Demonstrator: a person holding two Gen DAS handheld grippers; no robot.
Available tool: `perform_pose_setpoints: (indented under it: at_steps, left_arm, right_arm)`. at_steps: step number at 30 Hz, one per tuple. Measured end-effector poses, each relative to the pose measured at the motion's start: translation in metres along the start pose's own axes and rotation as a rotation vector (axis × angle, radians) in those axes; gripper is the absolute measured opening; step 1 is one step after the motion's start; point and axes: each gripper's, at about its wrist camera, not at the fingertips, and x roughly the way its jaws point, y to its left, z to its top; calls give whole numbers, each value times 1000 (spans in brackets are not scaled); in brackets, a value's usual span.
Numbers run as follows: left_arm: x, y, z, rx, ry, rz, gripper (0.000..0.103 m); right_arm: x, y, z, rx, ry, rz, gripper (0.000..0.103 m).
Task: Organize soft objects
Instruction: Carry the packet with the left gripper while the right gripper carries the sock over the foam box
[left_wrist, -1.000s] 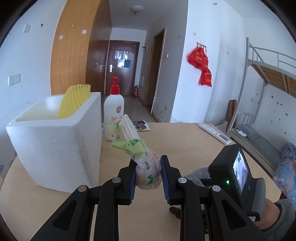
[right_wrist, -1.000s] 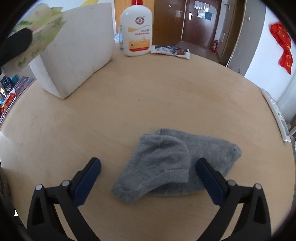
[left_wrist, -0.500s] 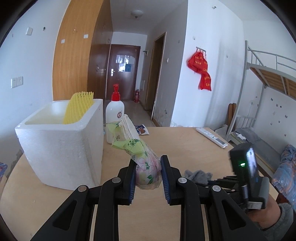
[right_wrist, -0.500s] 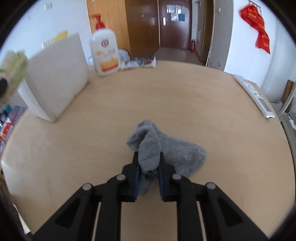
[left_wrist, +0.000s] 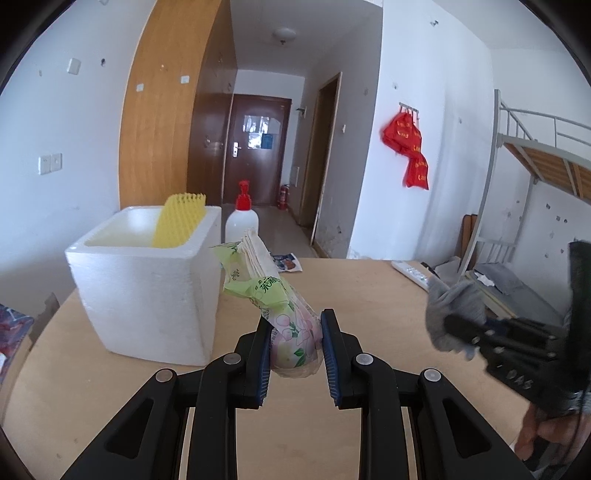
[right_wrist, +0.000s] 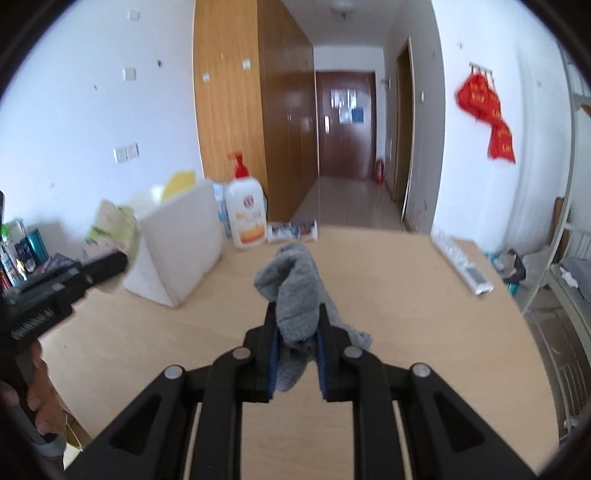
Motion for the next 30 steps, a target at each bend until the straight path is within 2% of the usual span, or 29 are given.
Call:
perform_pose_setpoints:
  at_steps: [12, 18, 26, 30]
  left_arm:
    - [-64, -12, 2, 44, -134, 55, 26]
    - [-81, -13, -3, 67, -162, 89, 26]
    - [-93, -8, -6, 67, -158, 135, 26]
    - [-101, 1, -6, 56, -166, 185, 26]
  right_arm:
    - [-60, 25, 1, -28, -170, 2, 21]
    - [-69, 30, -5, -22, -193, 21, 21]
    - [-67, 44, -7, -43, -198, 77, 21]
    - [-64, 55, -4, -62, -200, 109, 21]
